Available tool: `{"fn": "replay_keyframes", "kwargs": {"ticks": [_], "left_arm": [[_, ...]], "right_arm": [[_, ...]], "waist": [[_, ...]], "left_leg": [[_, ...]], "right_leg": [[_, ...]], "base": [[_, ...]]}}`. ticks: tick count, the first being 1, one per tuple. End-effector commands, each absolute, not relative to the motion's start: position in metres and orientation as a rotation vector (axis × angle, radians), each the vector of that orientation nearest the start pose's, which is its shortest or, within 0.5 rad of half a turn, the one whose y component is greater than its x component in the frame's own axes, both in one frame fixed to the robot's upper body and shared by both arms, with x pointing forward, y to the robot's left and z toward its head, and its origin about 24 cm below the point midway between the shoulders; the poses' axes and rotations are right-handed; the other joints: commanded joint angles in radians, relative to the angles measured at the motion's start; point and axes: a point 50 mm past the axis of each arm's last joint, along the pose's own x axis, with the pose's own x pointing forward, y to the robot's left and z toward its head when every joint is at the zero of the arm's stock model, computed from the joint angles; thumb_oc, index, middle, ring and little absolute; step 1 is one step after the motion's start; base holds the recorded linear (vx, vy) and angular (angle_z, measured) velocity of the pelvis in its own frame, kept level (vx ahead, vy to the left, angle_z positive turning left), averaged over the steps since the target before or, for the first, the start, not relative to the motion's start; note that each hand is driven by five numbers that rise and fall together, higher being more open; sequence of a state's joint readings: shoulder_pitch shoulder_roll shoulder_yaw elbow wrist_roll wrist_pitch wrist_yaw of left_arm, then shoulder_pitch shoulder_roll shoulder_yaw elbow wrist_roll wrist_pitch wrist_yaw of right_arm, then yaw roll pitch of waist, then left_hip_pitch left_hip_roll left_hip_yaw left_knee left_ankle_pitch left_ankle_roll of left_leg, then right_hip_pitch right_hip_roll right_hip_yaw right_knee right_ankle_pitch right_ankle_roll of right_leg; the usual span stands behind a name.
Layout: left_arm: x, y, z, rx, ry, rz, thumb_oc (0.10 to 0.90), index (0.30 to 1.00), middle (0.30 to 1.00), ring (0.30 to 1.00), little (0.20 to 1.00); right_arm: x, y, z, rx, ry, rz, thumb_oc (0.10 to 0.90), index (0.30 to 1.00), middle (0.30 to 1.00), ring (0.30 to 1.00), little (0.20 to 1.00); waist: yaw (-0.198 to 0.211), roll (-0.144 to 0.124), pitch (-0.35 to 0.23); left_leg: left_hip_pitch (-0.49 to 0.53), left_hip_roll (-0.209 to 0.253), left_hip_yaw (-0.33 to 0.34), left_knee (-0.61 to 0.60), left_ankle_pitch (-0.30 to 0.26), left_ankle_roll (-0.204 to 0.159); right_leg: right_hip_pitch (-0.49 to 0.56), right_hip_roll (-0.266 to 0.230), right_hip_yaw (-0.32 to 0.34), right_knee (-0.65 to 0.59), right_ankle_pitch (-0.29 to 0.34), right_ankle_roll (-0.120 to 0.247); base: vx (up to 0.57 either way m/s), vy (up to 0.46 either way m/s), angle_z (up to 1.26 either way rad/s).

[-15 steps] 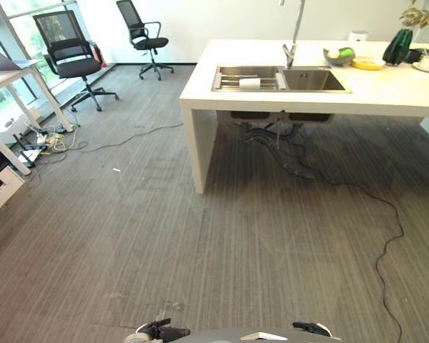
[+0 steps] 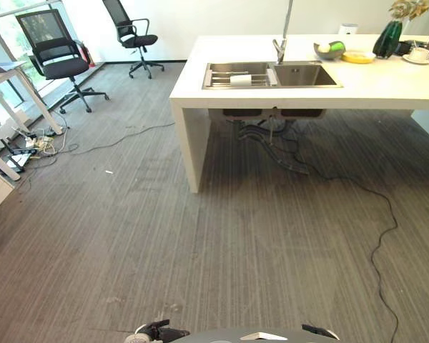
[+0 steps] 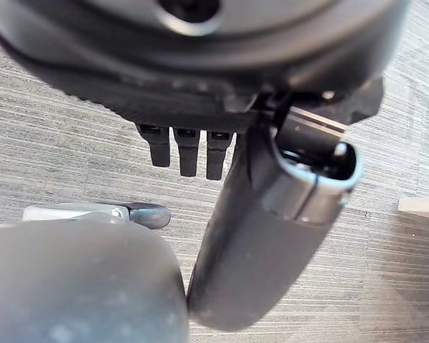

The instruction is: Place the dishes in the dishwasher.

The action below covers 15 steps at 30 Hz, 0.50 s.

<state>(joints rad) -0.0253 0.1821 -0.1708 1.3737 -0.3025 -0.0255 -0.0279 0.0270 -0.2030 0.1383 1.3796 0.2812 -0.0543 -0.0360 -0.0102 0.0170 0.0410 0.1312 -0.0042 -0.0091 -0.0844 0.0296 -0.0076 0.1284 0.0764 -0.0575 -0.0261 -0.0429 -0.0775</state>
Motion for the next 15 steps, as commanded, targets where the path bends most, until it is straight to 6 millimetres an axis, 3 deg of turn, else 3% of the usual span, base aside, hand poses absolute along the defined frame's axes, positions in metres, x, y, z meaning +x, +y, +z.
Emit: {"fn": "replay_keyframes", "kwargs": {"ticks": [1, 15], "left_arm": [[0.080, 0.197, -0.172, -0.009, 1.294, 0.116, 0.800, 0.900, 0.900, 0.900, 0.900], [0.094, 0.197, -0.170, -0.003, 1.242, 0.119, 0.800, 0.900, 0.900, 0.900, 0.900]], "right_arm": [[0.048, -0.225, -0.172, -0.024, 1.348, -0.248, 0.800, 0.900, 0.900, 0.900, 0.900], [0.054, -0.236, -0.169, 0.033, 1.307, -0.333, 0.800, 0.900, 0.900, 0.900, 0.900]], "waist": [[-0.010, -0.033, -0.009], [-0.026, -0.018, 0.011]], "left_leg": [[-0.004, -0.014, 0.019, -0.003, -0.064, -0.029], [-0.016, -0.012, 0.026, -0.003, -0.059, -0.036]], "right_leg": [[0.029, -0.055, 0.032, -0.061, -0.041, 0.128], [0.014, -0.055, 0.025, -0.061, -0.037, 0.124]], "base": [[0.01, -0.022, -0.04], [0.01, -0.024, 0.00]]}}
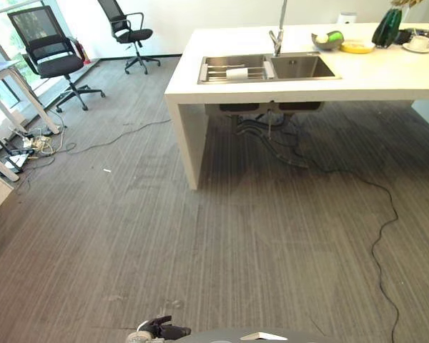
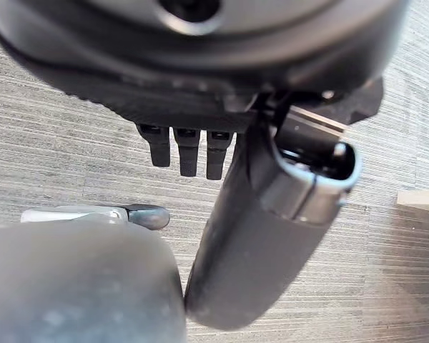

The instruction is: Place the dishes in the dishwasher.

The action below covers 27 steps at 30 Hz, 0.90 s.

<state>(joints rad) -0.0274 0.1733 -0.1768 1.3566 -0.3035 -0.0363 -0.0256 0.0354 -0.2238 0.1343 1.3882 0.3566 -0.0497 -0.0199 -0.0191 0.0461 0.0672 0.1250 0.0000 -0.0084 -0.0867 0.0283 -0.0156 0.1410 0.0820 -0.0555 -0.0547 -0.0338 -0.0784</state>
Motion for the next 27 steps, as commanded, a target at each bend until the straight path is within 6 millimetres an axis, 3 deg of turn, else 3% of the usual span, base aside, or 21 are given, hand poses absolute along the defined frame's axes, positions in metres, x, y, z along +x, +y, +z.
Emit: {"fn": "replay_keyframes", "kwargs": {"ticks": [1, 3, 4, 5, 7, 8, 9, 10, 11, 13, 15, 17, 18, 19, 20, 21, 22, 23, 25, 26, 27], "left_arm": [[0.095, 0.198, -0.169, -0.011, 1.236, 0.129, 0.800, 0.900, 0.900, 0.900, 0.900], [0.099, 0.202, -0.168, -0.033, 1.220, 0.163, 0.800, 0.900, 0.900, 0.900, 0.900], [0.104, 0.205, -0.166, -0.051, 1.198, 0.189, 0.800, 0.900, 0.900, 0.900, 0.900], [0.112, 0.206, -0.163, -0.082, 1.167, 0.212, 0.800, 0.900, 0.900, 0.900, 0.900], [0.113, 0.206, -0.163, -0.082, 1.167, 0.212, 0.800, 0.900, 0.900, 0.900, 0.900], [0.117, 0.206, -0.162, -0.105, 1.146, 0.222, 0.800, 0.900, 0.900, 0.900, 0.900], [0.121, 0.205, -0.161, -0.115, 1.136, 0.228, 0.800, 0.900, 0.900, 0.900, 0.900], [0.120, 0.205, -0.162, -0.127, 1.138, 0.242, 0.800, 0.900, 0.900, 0.900, 0.900], [0.115, 0.208, -0.162, -0.137, 1.146, 0.265, 0.800, 0.900, 0.900, 0.900, 0.900], [0.109, 0.211, -0.163, -0.126, 1.143, 0.296, 0.800, 0.900, 0.900, 0.900, 0.900], [0.112, 0.213, -0.162, -0.061, 1.124, 0.264, 0.800, 0.900, 0.900, 0.900, 0.900], [0.110, 0.219, -0.161, -0.018, 1.126, 0.274, 0.800, 0.900, 0.900, 0.900, 0.900], [0.112, 0.223, -0.159, -0.016, 1.116, 0.305, 0.800, 0.900, 0.900, 0.900, 0.900], [0.126, 0.231, -0.153, -0.047, 1.037, 0.377, 0.800, 0.900, 0.900, 0.900, 0.900], [0.158, 0.241, -0.135, -0.056, 0.858, 0.457, 0.800, 0.900, 0.900, 0.900, 0.900], [0.185, 0.241, -0.117, -0.084, 0.703, 0.475, 0.800, 0.900, 0.900, 0.900, 0.900], [0.185, 0.241, -0.117, -0.084, 0.703, 0.475, 0.800, 0.900, 0.900, 0.900, 0.900], [0.226, 0.231, -0.084, -0.089, 0.493, 0.432, 0.800, 0.900, 0.900, 0.900, 0.900], [0.267, 0.222, -0.026, -0.080, 0.194, 0.376, 0.800, 0.900, 0.900, 0.900, 0.900], [0.267, 0.222, -0.026, -0.081, 0.194, 0.377, 0.800, 0.900, 0.900, 0.900, 0.900], [0.278, 0.221, -0.001, -0.070, 0.083, 0.374, 0.800, 0.900, 0.900, 0.900, 0.900]], "right_arm": [[0.056, -0.240, -0.168, 0.031, 1.300, -0.343, 0.800, 0.900, 0.900, 0.900, 0.900], [0.065, -0.246, -0.165, 0.034, 1.271, -0.360, 0.800, 0.900, 0.900, 0.900, 0.900], [0.074, -0.249, -0.163, 0.036, 1.246, -0.363, 0.800, 0.900, 0.900, 0.900, 0.900], [0.078, -0.253, -0.161, 0.045, 1.219, -0.381, 0.800, 0.900, 0.900, 0.900, 0.900], [0.078, -0.253, -0.161, 0.045, 1.219, -0.381, 0.800, 0.900, 0.900, 0.900, 0.900], [0.079, -0.255, -0.160, 0.041, 1.218, -0.378, 0.800, 0.900, 0.900, 0.900, 0.900], [0.084, -0.258, -0.158, 0.016, 1.211, -0.375, 0.800, 0.900, 0.900, 0.900, 0.900], [0.088, -0.261, -0.157, -0.013, 1.209, -0.370, 0.800, 0.900, 0.900, 0.900, 0.900], [0.086, -0.262, -0.157, -0.023, 1.217, -0.368, 0.800, 0.900, 0.900, 0.900, 0.900], [0.083, -0.261, -0.158, -0.048, 1.230, -0.356, 0.800, 0.900, 0.900, 0.900, 0.900], [0.082, -0.259, -0.158, -0.087, 1.236, -0.324, 0.800, 0.900, 0.900, 0.900, 0.900], [0.084, -0.255, -0.159, -0.128, 1.248, -0.286, 0.800, 0.900, 0.900, 0.900, 0.900], [0.085, -0.254, -0.159, -0.139, 1.247, -0.283, 0.800, 0.900, 0.900, 0.900, 0.900], [0.088, -0.253, -0.159, -0.126, 1.235, -0.296, 0.800, 0.900, 0.900, 0.900, 0.900], [0.092, -0.251, -0.159, -0.088, 1.204, -0.336, 0.800, 0.900, 0.900, 0.900, 0.900], [0.092, -0.243, -0.160, -0.081, 1.195, -0.323, 0.800, 0.900, 0.900, 0.900, 0.900], [0.092, -0.243, -0.160, -0.081, 1.195, -0.323, 0.800, 0.900, 0.900, 0.900, 0.900], [0.091, -0.235, -0.162, -0.086, 1.191, -0.291, 0.800, 0.900, 0.900, 0.900, 0.900], [0.092, -0.233, -0.162, -0.074, 1.165, -0.295, 0.800, 0.900, 0.900, 0.900, 0.900], [0.092, -0.233, -0.162, -0.075, 1.165, -0.295, 0.800, 0.900, 0.900, 0.900, 0.900], [0.097, -0.234, -0.160, -0.054, 1.139, -0.312, 0.800, 0.900, 0.900, 0.900, 0.900]], "waist": [[-0.019, -0.044, -0.008], [-0.018, -0.047, 0.011], [-0.017, -0.053, 0.034], [-0.014, -0.068, 0.074], [-0.015, -0.065, 0.072], [-0.001, -0.071, 0.098], [0.012, -0.070, 0.124], [0.028, -0.069, 0.130], [0.044, -0.071, 0.124], [0.077, -0.053, 0.109], [0.111, -0.055, 0.098], [0.125, -0.059, 0.068], [0.128, -0.063, 0.058], [0.134, -0.070, 0.042], [0.140, -0.090, 0.020], [0.139, -0.102, 0.013], [0.139, -0.102, 0.013], [0.118, -0.105, 0.011], [0.077, -0.100, 0.033], [0.079, -0.096, 0.030], [0.060, -0.086, 0.045]], "left_leg": [[-0.007, -0.014, 0.033, -0.001, -0.056, -0.029], [-0.041, -0.012, 0.042, 0.081, -0.079, -0.035], [-0.097, -0.015, 0.051, 0.187, -0.103, -0.049], [-0.202, -0.001, 0.079, 0.419, -0.077, -0.090], [-0.210, 0.001, 0.077, 0.429, -0.082, -0.090], [-0.263, 0.008, 0.071, 0.546, -0.036, -0.107], [-0.301, 0.013, 0.069, 0.571, 0.007, -0.117], [-0.379, 0.022, 0.123, 0.489, 0.014, -0.104], [-0.388, 0.023, 0.143, 0.408, 0.005, -0.087], [-0.410, 0.052, 0.173, 0.164, 0.066, -0.079], [-0.436, 0.059, 0.165, 0.033, 0.100, -0.078], [-0.405, 0.071, 0.173, 0.014, 0.112, -0.072], [-0.394, 0.067, 0.179, 0.009, 0.159, -0.075], [-0.377, 0.058, 0.183, 0.010, 0.175, -0.066], [-0.347, 0.027, 0.179, -0.001, 0.173, -0.049], [-0.324, 0.006, 0.177, -0.001, 0.152, -0.035], [-0.324, 0.006, 0.177, -0.001, 0.152, -0.035], [-0.279, -0.008, 0.165, -0.001, 0.117, -0.017], [-0.208, -0.015, 0.137, -0.001, 0.076, -0.001], [-0.211, -0.010, 0.137, -0.001, 0.077, -0.002], [-0.176, -0.002, 0.123, -0.001, 0.059, 0.003]], "right_leg": [[0.000, -0.062, 0.020, -0.033, -0.047, 0.123], [-0.007, -0.068, 0.017, -0.029, -0.042, 0.119], [-0.024, -0.074, 0.019, -0.016, -0.042, 0.114], [-0.027, -0.084, 0.019, -0.005, -0.047, 0.101], [-0.030, -0.081, 0.018, -0.004, -0.047, 0.100], [-0.005, -0.082, 0.019, -0.014, -0.049, 0.095], [0.017, -0.082, 0.013, -0.024, -0.055, 0.092], [0.049, -0.082, -0.002, -0.033, -0.078, 0.091], [0.070, -0.077, 0.003, -0.033, -0.097, 0.096], [0.107, -0.048, 0.020, -0.033, -0.140, 0.104], [0.150, -0.049, 0.048, -0.033, -0.167, 0.106], [0.193, -0.056, 0.077, -0.033, -0.188, 0.115], [0.215, -0.062, 0.073, -0.033, -0.190, 0.115], [0.224, -0.069, 0.070, -0.022, -0.188, 0.125], [0.188, -0.089, 0.052, 0.091, -0.180, 0.151], [0.149, -0.102, 0.041, 0.197, -0.132, 0.181], [0.149, -0.102, 0.041, 0.197, -0.132, 0.181], [0.057, -0.108, 0.039, 0.389, -0.003, 0.238], [-0.050, -0.101, 0.036, 0.629, 0.133, 0.277], [-0.053, -0.097, 0.038, 0.627, 0.138, 0.276], [-0.106, -0.087, 0.032, 0.723, 0.153, 0.283]], "base": [[0.03, -0.060, 0.04], [-0.02, -0.083, 0.03], [-0.10, -0.158, 0.01], [-0.09, -0.134, -0.01], [-0.01, -0.085, 0.07], [0.05, -0.101, 0.28], [0.25, -0.113, 0.20], [0.37, -0.021, 0.22], [0.52, 0.050, 0.15], [0.46, 0.107, 0.10], [0.42, 0.091, -0.22], [0.46, 0.118, -0.21], [0.53, 0.151, -0.43], [0.67, 0.161, -0.77], [0.63, 0.182, -0.61], [0.43, 0.123, -0.33], [0.34, 0.137, -0.09], [0.31, 0.113, -0.13], [0.32, 0.104, 0.13], [0.22, 0.076, 0.67], [0.24, 0.086, 0.89]]}}
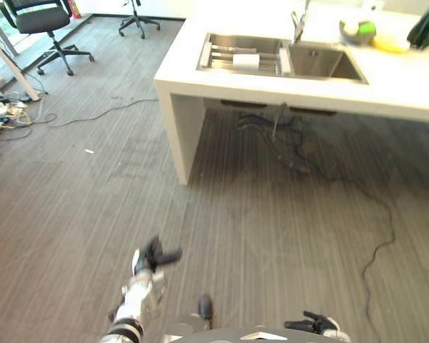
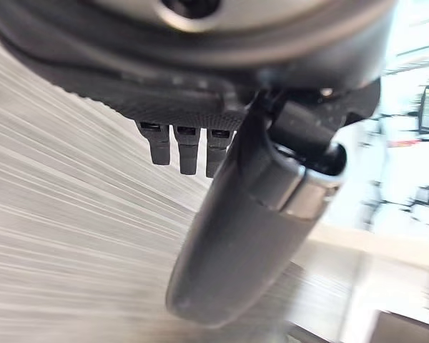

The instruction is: Place the dishes in the dishwasher.

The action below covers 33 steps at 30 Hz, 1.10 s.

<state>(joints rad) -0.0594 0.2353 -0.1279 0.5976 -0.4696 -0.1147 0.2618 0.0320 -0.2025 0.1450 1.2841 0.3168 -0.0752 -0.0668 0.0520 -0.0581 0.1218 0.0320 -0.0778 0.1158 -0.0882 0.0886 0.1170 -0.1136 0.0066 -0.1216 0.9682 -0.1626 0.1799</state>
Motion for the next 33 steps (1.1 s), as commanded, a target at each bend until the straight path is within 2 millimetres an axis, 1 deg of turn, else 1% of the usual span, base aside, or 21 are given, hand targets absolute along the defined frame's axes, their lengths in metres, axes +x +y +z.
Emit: {"fn": "replay_keyframes", "kwargs": {"ticks": [1, 2, 3, 4, 5, 7, 8, 9, 10, 12, 13, 15, 16, 18, 21, 23, 24, 25, 26, 30, 33], "left_arm": [[0.291, 0.220, 0.037, -0.024, -0.080, 0.372, 0.800, 0.900, 0.900, 0.900, 0.900], [0.297, 0.218, 0.072, 0.089, -0.232, 0.360, 0.800, 0.900, 0.900, 0.900, 0.900], [0.303, 0.217, 0.104, 0.276, -0.376, 0.371, 0.800, 0.900, 0.900, 0.900, 0.900], [0.302, 0.217, 0.104, 0.276, -0.376, 0.372, 0.800, 0.900, 0.900, 0.900, 0.900], [0.304, 0.216, 0.106, 0.312, -0.401, 0.389, 0.800, 0.900, 0.900, 0.900, 0.900], [0.313, 0.216, 0.141, 0.361, -0.532, 0.402, 0.800, 0.900, 0.900, 0.900, 0.900], [0.314, 0.210, 0.156, 0.361, -0.603, 0.390, 0.800, 0.900, 0.900, 0.900, 0.900], [0.314, 0.210, 0.156, 0.362, -0.602, 0.390, 0.800, 0.900, 0.900, 0.900, 0.900], [0.310, 0.198, 0.177, 0.371, -0.710, 0.350, 0.800, 0.900, 0.900, 0.900, 0.900], [0.307, 0.191, 0.179, 0.403, -0.734, 0.319, 0.800, 0.900, 0.900, 0.900, 0.900], [0.306, 0.187, 0.181, 0.434, -0.745, 0.299, 0.800, 0.900, 0.900, 0.900, 0.900], [0.304, 0.192, 0.172, 0.503, -0.707, 0.283, 0.800, 0.900, 0.900, 0.900, 0.900], [0.303, 0.199, 0.172, 0.622, -0.703, 0.285, 0.800, 0.900, 0.900, 0.900, 0.900], [0.299, 0.203, 0.170, 0.699, -0.704, 0.293, 0.800, 0.900, 0.900, 0.900, 0.900], [0.303, 0.206, 0.166, 0.731, -0.665, 0.287, 0.800, 0.900, 0.900, 0.900, 0.900], [0.306, 0.203, 0.170, 0.775, -0.670, 0.263, 0.800, 0.900, 0.900, 0.900, 0.900], [0.307, 0.202, 0.171, 0.816, -0.679, 0.251, 0.800, 0.900, 0.900, 0.900, 0.900], [0.311, 0.201, 0.168, 0.874, -0.664, 0.230, 0.800, 0.900, 0.900, 0.900, 0.900], [0.315, 0.198, 0.166, 0.918, -0.650, 0.208, 0.800, 0.900, 0.900, 0.900, 0.900], [0.317, 0.195, 0.162, 0.937, -0.628, 0.158, 0.800, 0.900, 0.900, 0.900, 0.900], [0.321, 0.188, 0.172, 0.925, -0.637, 0.053, 0.800, 0.900, 0.900, 0.900, 0.900]], "right_arm": [[0.099, -0.236, -0.159, -0.044, 1.117, -0.334, 0.800, 0.900, 0.900, 0.900, 0.900], [0.105, -0.233, -0.157, -0.034, 1.082, -0.334, 0.800, 0.900, 0.900, 0.900, 0.900], [0.115, -0.235, -0.154, -0.094, 1.049, -0.384, 0.800, 0.900, 0.900, 0.900, 0.900], [0.115, -0.235, -0.153, -0.094, 1.048, -0.383, 0.800, 0.900, 0.900, 0.900, 0.900], [0.130, -0.224, -0.151, -0.083, 1.012, -0.343, 0.800, 0.900, 0.900, 0.900, 0.900], [0.140, -0.220, -0.148, -0.092, 0.982, -0.309, 0.800, 0.900, 0.900, 0.900, 0.900], [0.139, -0.220, -0.148, -0.102, 0.982, -0.302, 0.800, 0.900, 0.900, 0.900, 0.900], [0.139, -0.220, -0.148, -0.101, 0.983, -0.302, 0.800, 0.900, 0.900, 0.900, 0.900], [0.129, -0.223, -0.151, -0.113, 1.009, -0.307, 0.800, 0.900, 0.900, 0.900, 0.900], [0.117, -0.224, -0.155, -0.122, 1.050, -0.303, 0.800, 0.900, 0.900, 0.900, 0.900], [0.103, -0.222, -0.159, -0.122, 1.092, -0.296, 0.800, 0.900, 0.900, 0.900, 0.900], [0.094, -0.224, -0.161, -0.132, 1.122, -0.288, 0.800, 0.900, 0.900, 0.900, 0.900], [0.098, -0.225, -0.160, -0.134, 1.113, -0.272, 0.800, 0.900, 0.900, 0.900, 0.900], [0.106, -0.229, -0.157, -0.152, 1.090, -0.258, 0.800, 0.900, 0.900, 0.900, 0.900], [0.132, -0.243, -0.146, -0.215, 1.027, -0.240, 0.800, 0.900, 0.900, 0.900, 0.900], [0.136, -0.251, -0.143, -0.228, 1.020, -0.251, 0.800, 0.900, 0.900, 0.900, 0.900], [0.134, -0.251, -0.143, -0.227, 1.025, -0.246, 0.800, 0.900, 0.900, 0.900, 0.900], [0.132, -0.250, -0.145, -0.225, 1.036, -0.225, 0.800, 0.900, 0.900, 0.900, 0.900], [0.125, -0.249, -0.147, -0.231, 1.063, -0.200, 0.800, 0.900, 0.900, 0.900, 0.900], [0.107, -0.237, -0.156, -0.144, 1.114, -0.209, 0.800, 0.900, 0.900, 0.900, 0.900], [0.104, -0.224, -0.160, -0.137, 1.132, -0.121, 0.800, 0.900, 0.900, 0.900, 0.900]], "waist": [[-0.034, 0.028, 0.004], [-0.050, 0.044, 0.018], [-0.068, 0.064, 0.036], [-0.068, 0.068, 0.035], [-0.082, 0.073, 0.040], [-0.107, 0.076, 0.032], [-0.115, 0.066, 0.023], [-0.117, 0.069, 0.025], [-0.136, 0.054, 0.007], [-0.136, 0.048, -0.011], [-0.131, 0.045, -0.030], [-0.131, 0.049, -0.062], [-0.125, 0.052, -0.072], [-0.113, 0.057, -0.050], [-0.084, 0.035, 0.008], [-0.077, 0.030, 0.006], [-0.077, 0.031, -0.003], [-0.080, 0.037, -0.014], [-0.082, 0.053, -0.022], [-0.108, 0.074, -0.051], [-0.125, 0.068, -0.083]], "left_leg": [[-0.049, 0.080, -0.012, 0.001, -0.022, -0.125], [-0.029, 0.094, -0.019, 0.001, -0.038, -0.124], [0.008, 0.091, -0.033, 0.001, -0.057, -0.127], [0.005, 0.096, -0.033, 0.001, -0.055, -0.129], [0.028, 0.096, -0.036, 0.001, -0.067, -0.132], [0.052, 0.100, -0.038, 0.001, -0.091, -0.150], [0.060, 0.089, -0.041, 0.001, -0.103, -0.159], [0.066, 0.093, -0.044, 0.001, -0.107, -0.160], [0.093, 0.093, -0.061, 0.001, -0.142, -0.181], [0.109, 0.110, -0.061, 0.001, -0.158, -0.194], [0.110, 0.113, -0.068, 0.001, -0.156, -0.193], [0.129, 0.128, -0.066, 0.001, -0.156, -0.209], [0.137, 0.133, -0.071, 0.009, -0.135, -0.216], [0.066, 0.135, -0.070, 0.227, -0.133, -0.244], [-0.047, 0.126, -0.070, 0.506, -0.067, -0.280], [-0.089, 0.133, -0.026, 0.428, -0.069, -0.265], [-0.088, 0.141, 0.011, 0.326, -0.082, -0.250], [-0.074, 0.141, 0.036, 0.230, -0.084, -0.239], [-0.086, 0.142, 0.047, 0.151, -0.055, -0.233], [0.014, 0.128, 0.007, 0.020, -0.048, -0.220], [0.052, 0.129, 0.021, 0.001, -0.073, -0.213]], "right_leg": [[0.099, -0.006, 0.088, -0.233, 0.279, 0.022], [0.016, -0.007, 0.075, -0.181, 0.247, 0.012], [-0.043, -0.029, 0.062, -0.223, 0.194, -0.013], [-0.045, -0.024, 0.061, -0.229, 0.200, -0.014], [-0.084, -0.032, 0.053, -0.278, 0.159, -0.027], [-0.085, -0.049, 0.037, -0.487, 0.120, -0.042], [-0.096, -0.059, 0.047, -0.620, 0.122, -0.044], [-0.080, -0.055, 0.042, -0.638, 0.125, -0.043], [-0.058, -0.075, 0.083, -0.880, 0.160, -0.034], [-0.024, -0.087, 0.090, -0.941, 0.197, -0.028], [0.008, -0.082, 0.106, -0.970, 0.194, -0.036], [0.070, -0.071, 0.108, -1.047, 0.215, -0.046], [0.085, -0.063, 0.119, -1.055, 0.218, -0.056], [0.124, -0.065, 0.103, -1.055, 0.186, -0.063], [0.188, -0.086, 0.089, -1.055, 0.161, -0.090], [0.209, -0.099, 0.082, -1.055, 0.147, -0.095], [0.219, -0.101, 0.078, -1.055, 0.143, -0.091], [0.226, -0.097, 0.078, -1.055, 0.139, -0.087], [0.235, -0.085, 0.079, -1.055, 0.134, -0.085], [0.231, -0.074, 0.083, -1.055, 0.124, -0.082], [0.240, -0.076, 0.085, -1.045, 0.132, -0.075]], "base": [[0.36, 0.129, 0.74], [0.48, 0.137, 0.41], [0.35, 0.094, 0.10], [0.38, 0.056, 0.04], [0.29, -0.019, -0.08], [0.42, -0.089, -0.15], [0.29, -0.096, 0.17], [0.47, -0.203, 0.49], [0.43, -0.193, 0.53], [0.39, -0.226, 0.66], [0.28, -0.216, 0.74], [0.31, -0.230, 0.22], [0.29, -0.222, -0.08], [0.14, -0.202, -0.15], [0.13, -0.204, -0.18], [0.22, -0.040, -0.25], [0.29, 0.034, -0.29], [0.30, 0.064, -0.08], [0.20, 0.056, 0.21], [0.19, 0.069, 0.14], [0.18, 0.072, -0.62]]}}
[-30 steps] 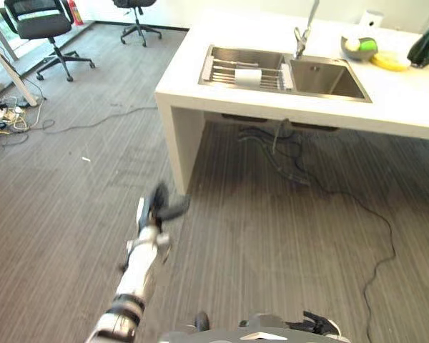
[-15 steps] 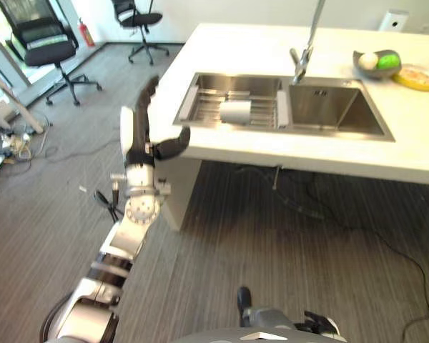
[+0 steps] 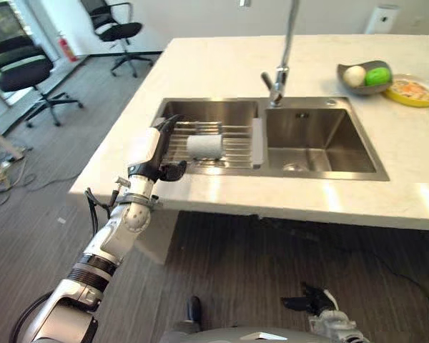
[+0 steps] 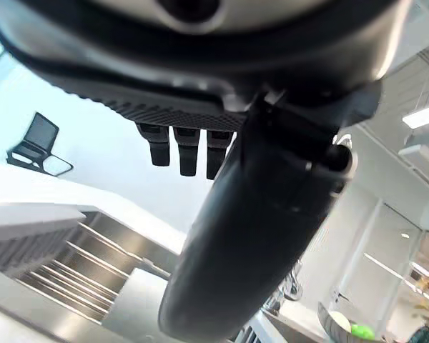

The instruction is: Place the dishes in the dishwasher.

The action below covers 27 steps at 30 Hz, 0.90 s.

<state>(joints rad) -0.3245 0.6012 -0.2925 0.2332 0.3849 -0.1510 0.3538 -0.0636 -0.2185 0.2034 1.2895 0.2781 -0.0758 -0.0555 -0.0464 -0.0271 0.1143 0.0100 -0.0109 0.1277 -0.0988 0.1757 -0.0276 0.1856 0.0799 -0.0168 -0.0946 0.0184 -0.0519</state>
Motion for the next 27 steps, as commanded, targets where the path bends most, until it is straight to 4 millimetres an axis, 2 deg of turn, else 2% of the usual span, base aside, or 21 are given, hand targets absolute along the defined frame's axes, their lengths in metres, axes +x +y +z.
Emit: {"fn": "replay_keyframes", "kwargs": {"ticks": [1, 5, 6, 7, 8, 10, 11, 12, 13, 14, 15, 19, 20, 22, 27], "left_arm": [[0.323, 0.185, 0.174, 0.945, -0.641, 0.025, 0.800, 0.900, 0.900, 0.900, 0.900], [0.325, 0.175, 0.180, 0.973, -0.652, -0.054, 0.800, 0.900, 0.900, 0.900, 0.900], [0.328, 0.173, 0.186, 0.983, -0.646, -0.083, 0.800, 0.900, 0.900, 0.900, 0.900], [0.328, 0.173, 0.186, 0.983, -0.646, -0.083, 0.800, 0.900, 0.900, 0.900, 0.900], [0.330, 0.173, 0.187, 0.990, -0.642, -0.082, 0.800, 0.900, 0.900, 0.900, 0.900], [0.334, 0.171, 0.193, 1.036, -0.655, -0.097, 0.800, 0.900, 0.900, 0.900, 0.900], [0.334, 0.175, 0.197, 1.060, -0.657, -0.099, 0.800, 0.900, 0.900, 0.900, 0.900], [0.334, 0.179, 0.200, 1.085, -0.654, -0.106, 0.800, 0.900, 0.900, 0.900, 0.900], [0.335, 0.182, 0.202, 1.100, -0.649, -0.111, 0.800, 0.900, 0.900, 0.900, 0.900], [0.335, 0.182, 0.202, 1.100, -0.649, -0.111, 0.800, 0.900, 0.900, 0.900, 0.900], [0.335, 0.186, 0.202, 1.121, -0.632, -0.114, 0.800, 0.900, 0.900, 0.900, 0.900], [0.334, 0.204, 0.197, 1.149, -0.572, -0.084, 0.800, 0.900, 0.900, 0.900, 0.900], [0.334, 0.204, 0.197, 1.149, -0.571, -0.084, 0.800, 0.900, 0.900, 0.900, 0.900], [0.328, 0.218, 0.187, 1.146, -0.492, -0.118, 0.800, 0.900, 0.900, 0.900, 0.900], [0.330, 0.214, 0.181, 1.123, -0.466, -0.155, 0.800, 0.900, 0.900, 0.900, 0.900]], "right_arm": [[0.105, -0.223, -0.159, -0.153, 1.129, -0.101, 0.800, 0.900, 0.900, 0.900, 0.900], [0.106, -0.218, -0.160, -0.120, 1.132, -0.095, 0.800, 0.900, 0.900, 0.900, 0.900], [0.107, -0.213, -0.161, -0.049, 1.129, -0.117, 0.800, 0.900, 0.900, 0.900, 0.900], [0.107, -0.213, -0.161, -0.049, 1.129, -0.117, 0.800, 0.900, 0.900, 0.900, 0.900], [0.105, -0.211, -0.162, -0.034, 1.133, -0.115, 0.800, 0.900, 0.900, 0.900, 0.900], [0.102, -0.214, -0.162, -0.030, 1.132, -0.115, 0.800, 0.900, 0.900, 0.900, 0.900], [0.102, -0.216, -0.161, -0.032, 1.130, -0.116, 0.800, 0.900, 0.900, 0.900, 0.900], [0.100, -0.215, -0.162, -0.030, 1.140, -0.113, 0.800, 0.900, 0.900, 0.900, 0.900], [0.099, -0.219, -0.162, -0.030, 1.143, -0.126, 0.800, 0.900, 0.900, 0.900, 0.900], [0.099, -0.219, -0.162, -0.030, 1.143, -0.126, 0.800, 0.900, 0.900, 0.900, 0.900], [0.092, -0.219, -0.164, -0.019, 1.177, -0.139, 0.800, 0.900, 0.900, 0.900, 0.900], [0.075, -0.220, -0.167, -0.084, 1.239, -0.087, 0.800, 0.900, 0.900, 0.900, 0.900], [0.075, -0.220, -0.167, -0.085, 1.240, -0.087, 0.800, 0.900, 0.900, 0.900, 0.900], [0.073, -0.231, -0.166, -0.145, 1.268, -0.079, 0.800, 0.900, 0.900, 0.900, 0.900], [0.077, -0.238, -0.164, -0.202, 1.266, -0.058, 0.800, 0.900, 0.900, 0.900, 0.900]], "waist": [[-0.029, 0.036, -0.077], [-0.032, 0.033, -0.075], [-0.031, 0.038, -0.064], [-0.031, 0.038, -0.064], [-0.034, 0.039, -0.058], [-0.059, 0.047, -0.025], [-0.070, 0.054, -0.013], [-0.079, 0.058, -0.013], [-0.080, 0.055, -0.020], [-0.080, 0.055, -0.020], [-0.066, 0.043, -0.025], [-0.044, 0.026, -0.062], [-0.044, 0.026, -0.063], [-0.025, 0.020, -0.085], [-0.026, 0.018, -0.085]], "left_leg": [[0.079, 0.061, 0.011, 0.011, -0.166, -0.064], [0.088, 0.054, 0.020, 0.011, -0.179, -0.048], [0.095, 0.047, 0.017, 0.011, -0.188, -0.030], [0.095, 0.047, 0.017, 0.011, -0.188, -0.030], [0.096, 0.045, 0.014, 0.011, -0.191, -0.024], [0.100, 0.050, -0.006, 0.011, -0.183, -0.017], [0.102, 0.058, -0.015, 0.011, -0.182, -0.018], [0.100, 0.058, -0.030, 0.011, -0.188, -0.023], [0.104, 0.051, -0.039, 0.011, -0.197, -0.025], [0.104, 0.051, -0.039, 0.011, -0.197, -0.025], [0.111, 0.036, -0.051, 0.011, -0.197, -0.025], [0.111, 0.030, -0.024, 0.011, -0.209, -0.026], [0.112, 0.030, -0.023, 0.011, -0.210, -0.026], [0.118, 0.038, 0.000, 0.011, -0.214, -0.034], [0.134, 0.040, -0.007, 0.011, -0.221, -0.039]], "right_leg": [[-0.060, -0.151, -0.019, 0.027, -0.051, 0.159], [-0.080, -0.159, -0.011, 0.082, -0.062, 0.168], [-0.124, -0.158, -0.013, 0.198, -0.067, 0.186], [-0.124, -0.158, -0.013, 0.198, -0.067, 0.186], [-0.173, -0.155, -0.003, 0.288, -0.060, 0.201], [-0.263, -0.140, 0.022, 0.460, 0.003, 0.237], [-0.299, -0.123, 0.039, 0.513, 0.002, 0.237], [-0.315, -0.102, 0.065, 0.496, -0.031, 0.227], [-0.302, -0.101, 0.067, 0.403, -0.063, 0.211], [-0.302, -0.101, 0.067, 0.403, -0.063, 0.211], [-0.253, -0.119, 0.047, 0.292, -0.062, 0.198], [-0.150, -0.134, 0.043, 0.112, -0.037, 0.192], [-0.148, -0.134, 0.043, 0.108, -0.035, 0.192], [-0.086, -0.147, 0.027, 0.033, -0.035, 0.185], [-0.050, -0.145, 0.018, 0.008, -0.045, 0.177]], "base": [[0.12, 0.108, -0.32], [0.03, 0.108, -0.23], [0.01, 0.100, -0.31], [0.00, 0.150, -0.28], [-0.05, 0.094, 0.16], [-0.07, 0.131, 0.08], [-0.02, 0.111, 0.51], [0.04, 0.082, 0.72], [0.06, 0.040, 0.48], [0.11, 0.010, 0.20], [0.08, -0.013, 0.18], [0.07, -0.045, 0.34], [0.04, -0.057, -0.04], [0.07, -0.062, -0.10], [0.05, -0.039, -0.06]]}}
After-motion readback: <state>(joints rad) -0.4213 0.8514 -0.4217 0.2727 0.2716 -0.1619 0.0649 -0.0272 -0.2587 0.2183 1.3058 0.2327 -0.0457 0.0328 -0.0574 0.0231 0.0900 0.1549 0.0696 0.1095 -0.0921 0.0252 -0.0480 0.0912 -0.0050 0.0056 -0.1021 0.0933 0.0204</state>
